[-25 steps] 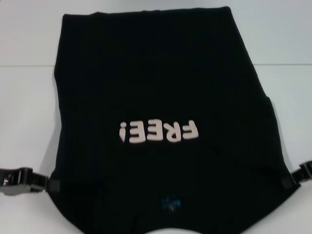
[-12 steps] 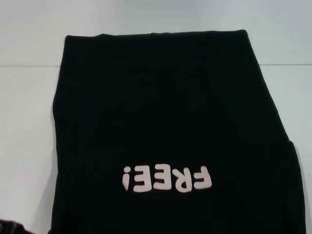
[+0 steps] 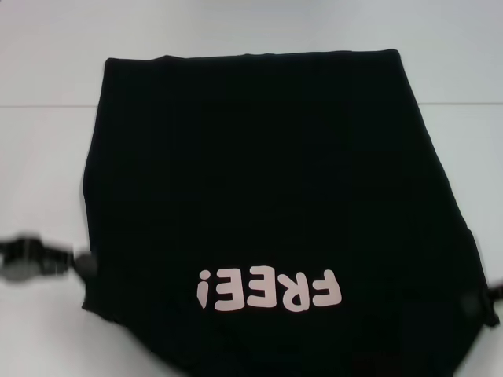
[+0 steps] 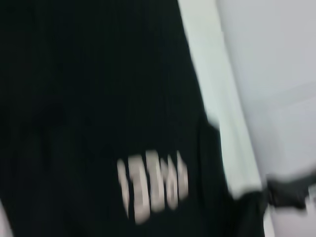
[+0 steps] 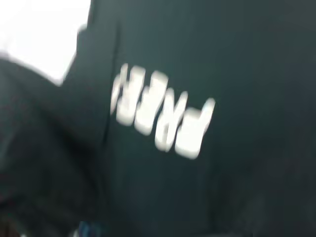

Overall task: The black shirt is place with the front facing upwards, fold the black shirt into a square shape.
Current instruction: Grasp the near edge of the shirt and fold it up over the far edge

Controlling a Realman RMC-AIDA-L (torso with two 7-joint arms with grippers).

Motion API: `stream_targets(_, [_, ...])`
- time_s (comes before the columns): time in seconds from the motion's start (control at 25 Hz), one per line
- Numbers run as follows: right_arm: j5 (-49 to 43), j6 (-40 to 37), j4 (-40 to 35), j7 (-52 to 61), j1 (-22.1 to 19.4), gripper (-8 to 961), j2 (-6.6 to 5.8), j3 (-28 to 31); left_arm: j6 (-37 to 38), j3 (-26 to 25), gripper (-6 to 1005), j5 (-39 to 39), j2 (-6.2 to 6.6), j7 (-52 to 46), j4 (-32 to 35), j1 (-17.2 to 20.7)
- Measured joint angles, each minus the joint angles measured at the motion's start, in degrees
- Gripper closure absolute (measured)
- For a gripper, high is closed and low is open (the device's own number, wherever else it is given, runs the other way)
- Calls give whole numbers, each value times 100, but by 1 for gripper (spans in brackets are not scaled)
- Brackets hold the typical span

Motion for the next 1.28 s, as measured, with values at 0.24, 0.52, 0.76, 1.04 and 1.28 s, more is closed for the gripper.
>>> stream_targets(0.24, [1242, 717, 20, 274, -143, 897, -86, 761, -1162, -490, 963, -625, -24, -314, -37, -137])
stream_targets(0.52, [2753, 2201, 149, -57, -371, 896, 314, 806, -2724, -494, 965, -1640, -249, -46, -587, -79])
stream_targets(0.76, [3103, 3135, 547, -746, -217, 896, 490, 767, -3469, -494, 963, -1829, -559, 326, -651, -162])
stream_targets(1.04, [3284, 3537, 576, -1021, -74, 897, 531, 779, -3888, -445, 964, -2137, -604, 469, -653, -301])
stream_targets(1.28, [3507, 4019, 729, -1414, 6, 897, 628, 664, -4301, -435, 965, -2219, -653, 648, -647, -470])
